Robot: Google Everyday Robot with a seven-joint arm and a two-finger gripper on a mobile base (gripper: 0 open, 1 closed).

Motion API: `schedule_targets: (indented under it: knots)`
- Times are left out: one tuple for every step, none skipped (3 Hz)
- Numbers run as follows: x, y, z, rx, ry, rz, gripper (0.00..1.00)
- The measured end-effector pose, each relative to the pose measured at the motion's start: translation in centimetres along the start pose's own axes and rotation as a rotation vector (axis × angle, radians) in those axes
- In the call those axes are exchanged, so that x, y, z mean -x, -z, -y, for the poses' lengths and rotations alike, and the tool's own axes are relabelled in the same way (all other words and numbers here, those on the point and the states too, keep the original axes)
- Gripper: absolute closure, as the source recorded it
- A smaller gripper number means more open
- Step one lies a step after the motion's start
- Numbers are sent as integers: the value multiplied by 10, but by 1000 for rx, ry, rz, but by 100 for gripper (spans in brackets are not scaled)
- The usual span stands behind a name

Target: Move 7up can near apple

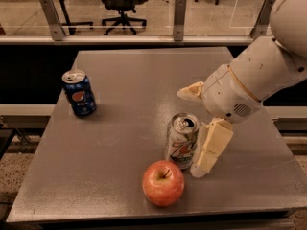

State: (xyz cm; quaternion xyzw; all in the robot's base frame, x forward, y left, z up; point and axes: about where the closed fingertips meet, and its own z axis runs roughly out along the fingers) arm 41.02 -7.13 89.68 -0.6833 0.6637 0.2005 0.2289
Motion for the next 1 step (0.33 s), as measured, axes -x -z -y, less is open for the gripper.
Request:
schedule_targets:
  knots:
    - [0, 0, 0, 0, 0, 0, 0]
